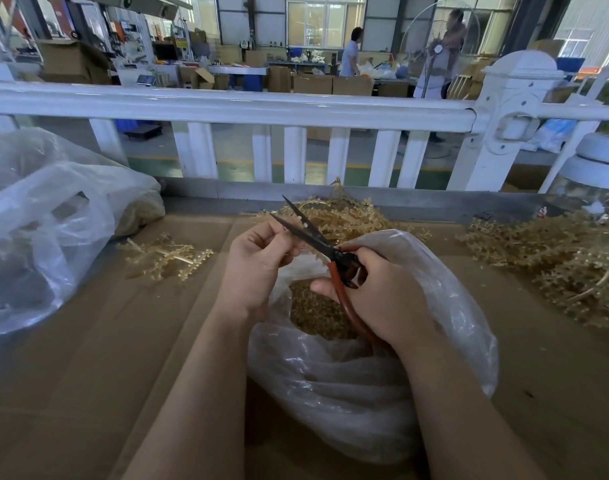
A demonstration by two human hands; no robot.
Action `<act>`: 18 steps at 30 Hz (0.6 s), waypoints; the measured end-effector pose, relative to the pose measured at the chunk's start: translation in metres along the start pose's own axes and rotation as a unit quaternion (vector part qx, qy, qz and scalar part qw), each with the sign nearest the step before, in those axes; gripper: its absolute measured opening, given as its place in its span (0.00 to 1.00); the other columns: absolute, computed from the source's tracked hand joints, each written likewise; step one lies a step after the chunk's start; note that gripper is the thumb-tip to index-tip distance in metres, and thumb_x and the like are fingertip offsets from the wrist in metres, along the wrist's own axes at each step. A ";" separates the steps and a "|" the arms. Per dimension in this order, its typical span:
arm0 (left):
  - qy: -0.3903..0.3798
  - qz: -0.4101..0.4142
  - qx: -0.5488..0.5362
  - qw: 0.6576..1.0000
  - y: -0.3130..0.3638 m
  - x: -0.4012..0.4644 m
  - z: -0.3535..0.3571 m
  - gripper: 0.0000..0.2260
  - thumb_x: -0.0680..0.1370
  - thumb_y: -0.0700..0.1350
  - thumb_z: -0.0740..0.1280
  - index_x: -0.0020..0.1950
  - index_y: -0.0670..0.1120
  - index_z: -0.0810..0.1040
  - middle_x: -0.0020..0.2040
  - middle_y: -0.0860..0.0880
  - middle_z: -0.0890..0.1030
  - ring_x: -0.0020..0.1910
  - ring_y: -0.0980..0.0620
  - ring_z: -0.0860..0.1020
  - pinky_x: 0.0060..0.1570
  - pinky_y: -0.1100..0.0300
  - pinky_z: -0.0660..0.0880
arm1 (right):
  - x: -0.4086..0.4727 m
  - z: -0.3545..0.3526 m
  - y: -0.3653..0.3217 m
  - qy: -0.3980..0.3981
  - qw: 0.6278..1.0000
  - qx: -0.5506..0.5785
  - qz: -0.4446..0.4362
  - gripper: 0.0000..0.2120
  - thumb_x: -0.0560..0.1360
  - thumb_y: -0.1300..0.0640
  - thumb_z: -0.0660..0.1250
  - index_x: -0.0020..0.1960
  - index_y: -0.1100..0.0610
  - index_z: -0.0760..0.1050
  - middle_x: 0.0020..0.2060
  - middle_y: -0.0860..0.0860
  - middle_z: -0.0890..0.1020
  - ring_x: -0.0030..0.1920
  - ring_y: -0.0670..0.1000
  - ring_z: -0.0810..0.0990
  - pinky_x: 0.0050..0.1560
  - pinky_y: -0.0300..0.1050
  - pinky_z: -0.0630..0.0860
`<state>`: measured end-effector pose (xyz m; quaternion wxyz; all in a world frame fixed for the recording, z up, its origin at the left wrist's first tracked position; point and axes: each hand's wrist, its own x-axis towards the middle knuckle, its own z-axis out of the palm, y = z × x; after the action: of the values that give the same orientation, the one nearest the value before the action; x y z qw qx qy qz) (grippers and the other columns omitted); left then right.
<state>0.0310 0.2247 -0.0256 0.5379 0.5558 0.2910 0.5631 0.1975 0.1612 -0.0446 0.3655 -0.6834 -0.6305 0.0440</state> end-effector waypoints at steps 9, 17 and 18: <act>-0.075 -0.017 -0.018 0.997 0.003 -0.002 0.003 0.16 0.79 0.33 0.62 0.38 0.49 0.81 0.34 0.52 0.79 0.36 0.56 0.74 0.42 0.65 0.73 | 0.000 0.001 0.001 0.024 0.999 0.001 -0.027 0.41 0.61 0.15 0.54 0.57 0.44 0.77 0.42 0.35 0.78 0.44 0.39 0.78 0.44 0.35 0.76; -0.093 -0.015 -0.027 0.995 0.002 -0.002 0.004 0.15 0.80 0.34 0.62 0.40 0.49 0.80 0.35 0.51 0.77 0.37 0.55 0.73 0.43 0.65 0.74 | 0.000 0.002 0.000 0.054 0.998 -0.015 -0.035 0.43 0.61 0.14 0.51 0.54 0.45 0.79 0.38 0.34 0.75 0.40 0.38 0.75 0.40 0.32 0.72; -0.092 -0.016 -0.028 0.995 0.002 -0.002 0.004 0.14 0.80 0.34 0.62 0.40 0.48 0.80 0.35 0.51 0.77 0.37 0.55 0.73 0.43 0.65 0.74 | 0.001 0.002 0.000 0.055 0.998 -0.018 -0.033 0.43 0.61 0.14 0.51 0.54 0.45 0.79 0.37 0.34 0.74 0.40 0.38 0.75 0.40 0.32 0.72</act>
<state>0.0336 0.2217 -0.0239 0.5867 0.5849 0.2335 0.5091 0.1962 0.1626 -0.0457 0.3887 -0.6702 -0.6320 -0.0173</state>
